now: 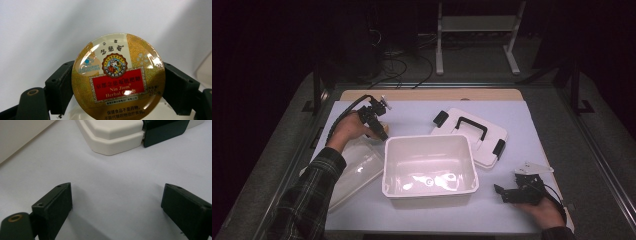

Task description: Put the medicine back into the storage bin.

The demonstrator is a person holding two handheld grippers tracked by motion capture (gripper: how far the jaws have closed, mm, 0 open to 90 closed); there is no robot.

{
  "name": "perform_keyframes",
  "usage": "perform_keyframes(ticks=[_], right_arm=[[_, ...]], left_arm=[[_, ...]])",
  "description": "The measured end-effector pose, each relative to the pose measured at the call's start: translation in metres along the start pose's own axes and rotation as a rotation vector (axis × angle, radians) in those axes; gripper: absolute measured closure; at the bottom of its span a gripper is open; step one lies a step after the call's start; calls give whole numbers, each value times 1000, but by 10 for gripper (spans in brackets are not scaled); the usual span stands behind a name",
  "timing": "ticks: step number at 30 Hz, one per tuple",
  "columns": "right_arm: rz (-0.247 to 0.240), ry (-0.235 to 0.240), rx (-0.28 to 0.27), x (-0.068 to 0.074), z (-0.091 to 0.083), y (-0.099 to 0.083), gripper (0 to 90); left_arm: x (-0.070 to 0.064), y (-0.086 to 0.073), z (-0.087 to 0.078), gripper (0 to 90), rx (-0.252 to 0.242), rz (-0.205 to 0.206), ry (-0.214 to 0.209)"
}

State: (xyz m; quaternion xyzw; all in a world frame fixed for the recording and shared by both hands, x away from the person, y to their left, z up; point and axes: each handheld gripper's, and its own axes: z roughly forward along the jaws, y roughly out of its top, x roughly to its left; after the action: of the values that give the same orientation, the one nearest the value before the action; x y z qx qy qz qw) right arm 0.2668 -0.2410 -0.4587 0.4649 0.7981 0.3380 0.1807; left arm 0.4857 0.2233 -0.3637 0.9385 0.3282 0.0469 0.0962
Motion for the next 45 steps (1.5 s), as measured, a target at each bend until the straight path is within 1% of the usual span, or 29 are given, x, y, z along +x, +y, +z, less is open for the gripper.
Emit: perform_keyframes(ticks=[1, 3, 7, 8, 14, 17, 20, 23, 27, 30, 32, 33, 34, 35, 36, 37, 38, 39, 40, 45], right_arm=[[0, 0, 0, 0, 0, 0, 93], [0, 0, 0, 0, 0, 0, 93], [-1, -1, -1, 0, 0, 0, 93], [-1, 0, -1, 0, 0, 0, 93], [-1, -1, -1, 0, 0, 0, 93], [-1, -1, 0, 0, 0, 0, 93], [-3, -2, -2, 0, 0, 0, 93], [-2, -1, -2, 0, 0, 0, 94], [-2, -1, -2, 0, 0, 0, 93], [-2, -1, -2, 0, 0, 0, 93], [-2, -1, -1, 0, 0, 0, 93], [-2, -2, -2, 0, 0, 0, 93], [-2, -2, -2, 0, 0, 0, 93], [-2, -2, -2, 0, 0, 0, 93], [-2, -1, -2, 0, 0, 0, 93], [-2, -1, -1, 0, 0, 0, 93], [-2, -1, -2, 0, 0, 0, 93], [-2, -1, -2, 0, 0, 0, 93], [-2, -2, -1, 0, 0, 0, 93], [-2, -2, -2, 0, 0, 0, 93]], left_arm=[[0, 0, -3, 197, -4, -2, -2], [-1, 1, -11, 197, -7, 7, 2], [-3, 0, -28, 197, -31, 15, 4], [-4, 0, -31, 197, -35, 13, 7], [-8, -4, -55, 197, -62, 34, 8], [-13, -7, -67, 197, -82, 47, -3], [-16, -10, -76, 197, -96, 63, -16], [-23, -12, -85, 197, -113, 82, -28], [-33, -14, -95, 197, -120, 118, -33], [-42, -16, -103, 197, -131, 149, -45], [-49, -16, -107, 197, -142, 180, -54], [-54, -17, -109, 197, -145, 202, -63], [-57, -17, -110, 197, -142, 217, -67], [-63, -17, -112, 197, -134, 239, -72], [-65, -17, -113, 197, -130, 248, -72], [-69, -16, -114, 197, -123, 266, -76], [-73, -16, -114, 197, -127, 269, -78], [-77, -15, -115, 197, -126, 285, -79], [-80, -15, -116, 197, -131, 286, -86], [-97, -12, -116, 197, -130, 343, -98]])
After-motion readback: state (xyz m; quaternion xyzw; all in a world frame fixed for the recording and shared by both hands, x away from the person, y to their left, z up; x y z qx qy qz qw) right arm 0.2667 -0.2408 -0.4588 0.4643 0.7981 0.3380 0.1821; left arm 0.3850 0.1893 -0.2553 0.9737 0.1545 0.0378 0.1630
